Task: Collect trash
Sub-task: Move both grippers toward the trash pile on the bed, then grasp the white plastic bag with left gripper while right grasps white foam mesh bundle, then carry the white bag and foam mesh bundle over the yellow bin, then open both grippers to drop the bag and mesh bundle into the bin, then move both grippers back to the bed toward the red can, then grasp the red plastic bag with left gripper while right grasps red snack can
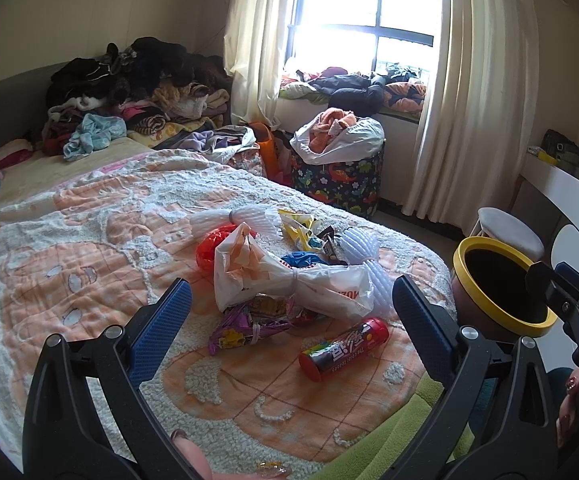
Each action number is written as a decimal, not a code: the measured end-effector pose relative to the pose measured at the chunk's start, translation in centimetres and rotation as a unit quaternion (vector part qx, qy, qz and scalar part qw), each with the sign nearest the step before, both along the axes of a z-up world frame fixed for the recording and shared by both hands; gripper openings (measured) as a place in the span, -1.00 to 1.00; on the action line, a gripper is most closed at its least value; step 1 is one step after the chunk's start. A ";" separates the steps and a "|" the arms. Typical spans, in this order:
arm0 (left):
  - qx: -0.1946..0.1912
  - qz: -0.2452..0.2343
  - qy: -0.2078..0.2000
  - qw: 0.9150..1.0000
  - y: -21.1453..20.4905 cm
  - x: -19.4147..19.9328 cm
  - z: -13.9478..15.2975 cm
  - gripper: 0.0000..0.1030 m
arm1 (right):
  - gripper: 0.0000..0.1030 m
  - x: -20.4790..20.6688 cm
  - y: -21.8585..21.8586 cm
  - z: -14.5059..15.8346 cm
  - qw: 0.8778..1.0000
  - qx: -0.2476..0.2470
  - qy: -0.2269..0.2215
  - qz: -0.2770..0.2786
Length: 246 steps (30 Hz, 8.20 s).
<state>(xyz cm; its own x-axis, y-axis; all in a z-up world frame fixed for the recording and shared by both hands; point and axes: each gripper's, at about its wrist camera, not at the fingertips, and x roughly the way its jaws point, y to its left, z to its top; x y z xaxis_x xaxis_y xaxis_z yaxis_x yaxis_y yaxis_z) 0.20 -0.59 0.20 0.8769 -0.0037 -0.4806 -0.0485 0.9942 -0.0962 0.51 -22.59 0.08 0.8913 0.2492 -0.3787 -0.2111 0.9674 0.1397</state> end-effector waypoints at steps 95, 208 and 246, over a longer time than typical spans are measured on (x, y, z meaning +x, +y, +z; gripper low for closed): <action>-0.128 -0.031 0.084 0.988 4.7 10.5 -2.0 -0.49 | -0.46 18.4 0.9 -4.2 0.966 0.100 0.210 0.110; -0.060 0.009 0.043 0.997 -0.3 14.4 -1.0 0.75 | 0.40 12.4 -1.7 -3.3 0.973 0.081 0.194 0.101; -0.151 0.044 0.136 0.978 8.8 15.6 -7.8 -0.58 | -0.21 13.1 7.3 -10.2 0.909 0.146 0.368 0.131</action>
<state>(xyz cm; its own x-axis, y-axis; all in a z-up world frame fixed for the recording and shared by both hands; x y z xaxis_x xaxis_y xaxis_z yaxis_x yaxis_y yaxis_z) 15.79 8.24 -7.60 0.7205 -0.1123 -0.6843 -0.1962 0.9134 -0.3565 13.62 -15.31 -10.14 0.3190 0.6020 -0.7320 -0.1746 0.7965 0.5789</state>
